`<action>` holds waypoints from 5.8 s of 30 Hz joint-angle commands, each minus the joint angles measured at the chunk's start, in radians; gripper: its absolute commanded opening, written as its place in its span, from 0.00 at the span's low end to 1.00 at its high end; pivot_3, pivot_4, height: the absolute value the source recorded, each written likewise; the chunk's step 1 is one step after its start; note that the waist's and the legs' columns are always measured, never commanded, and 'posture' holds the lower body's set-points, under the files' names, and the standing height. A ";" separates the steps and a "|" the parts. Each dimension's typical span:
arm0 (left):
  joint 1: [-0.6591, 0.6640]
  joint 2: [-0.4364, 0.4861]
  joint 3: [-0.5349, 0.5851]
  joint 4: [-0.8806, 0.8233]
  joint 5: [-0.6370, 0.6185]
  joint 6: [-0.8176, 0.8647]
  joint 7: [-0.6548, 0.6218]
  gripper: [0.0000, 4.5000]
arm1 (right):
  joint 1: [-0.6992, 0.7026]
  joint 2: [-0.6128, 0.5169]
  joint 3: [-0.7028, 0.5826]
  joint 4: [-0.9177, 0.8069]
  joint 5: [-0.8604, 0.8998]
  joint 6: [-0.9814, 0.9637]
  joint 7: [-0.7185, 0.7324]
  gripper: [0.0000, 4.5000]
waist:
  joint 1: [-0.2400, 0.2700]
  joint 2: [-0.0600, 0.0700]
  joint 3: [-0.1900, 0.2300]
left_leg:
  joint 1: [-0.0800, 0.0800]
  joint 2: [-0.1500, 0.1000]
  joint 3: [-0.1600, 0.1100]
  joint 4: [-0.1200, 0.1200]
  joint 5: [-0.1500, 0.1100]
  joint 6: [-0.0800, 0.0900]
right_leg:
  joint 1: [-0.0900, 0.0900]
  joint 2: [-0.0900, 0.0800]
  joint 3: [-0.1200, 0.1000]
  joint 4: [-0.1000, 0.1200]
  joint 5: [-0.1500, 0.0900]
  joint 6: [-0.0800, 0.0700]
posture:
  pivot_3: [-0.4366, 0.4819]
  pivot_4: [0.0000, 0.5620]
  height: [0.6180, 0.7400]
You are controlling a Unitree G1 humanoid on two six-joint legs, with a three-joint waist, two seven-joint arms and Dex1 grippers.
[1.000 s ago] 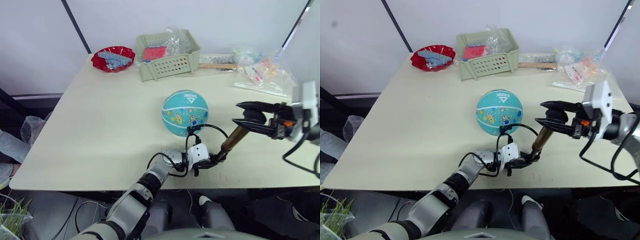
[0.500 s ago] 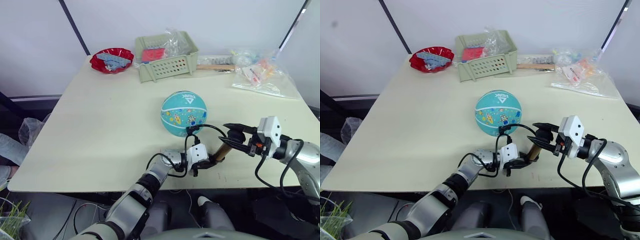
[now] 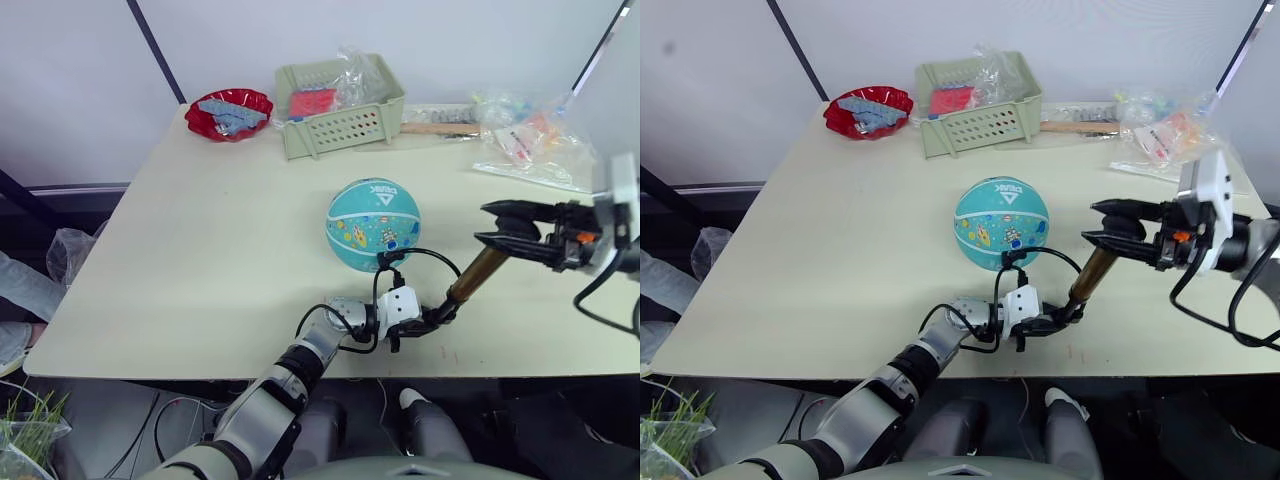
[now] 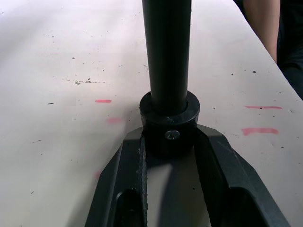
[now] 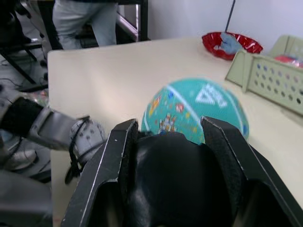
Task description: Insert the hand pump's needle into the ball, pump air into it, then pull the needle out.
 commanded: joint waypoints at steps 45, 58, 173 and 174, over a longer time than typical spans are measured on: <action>0.066 0.055 -0.018 0.063 0.049 0.068 -0.005 0.23 | -0.030 -0.012 -0.055 -0.026 0.009 -0.002 0.026 0.37 | -0.007 0.001 -0.001 | 0.000 0.000 0.000 -0.001 0.000 0.000 | -0.001 0.000 0.000 0.000 0.000 -0.001 | 0.48 0.27 1.00; 0.071 0.051 -0.027 0.066 0.054 0.060 -0.002 0.23 | -0.203 -0.130 -0.135 0.011 0.172 0.182 0.028 0.37 | -0.001 0.000 0.003 | -0.001 0.001 0.001 -0.001 0.000 0.000 | -0.002 0.000 0.001 0.000 0.000 -0.001 | 0.48 0.27 1.00; 0.082 0.054 -0.028 0.045 0.051 0.062 0.004 0.23 | 0.058 0.189 0.146 -0.026 -0.150 -0.080 -0.045 0.37 | -0.007 -0.002 -0.010 | 0.004 0.002 0.002 -0.002 0.000 0.000 | 0.001 0.002 0.002 0.000 -0.002 0.003 | 0.48 0.27 1.00; 0.082 0.054 -0.029 0.044 0.051 0.063 0.004 0.23 | 0.076 0.194 0.163 -0.017 -0.180 -0.104 -0.035 0.37 | -0.009 -0.002 -0.011 | 0.005 0.002 0.002 -0.002 0.000 0.000 | 0.002 0.002 0.002 0.000 -0.002 0.003 | 0.48 0.27 1.00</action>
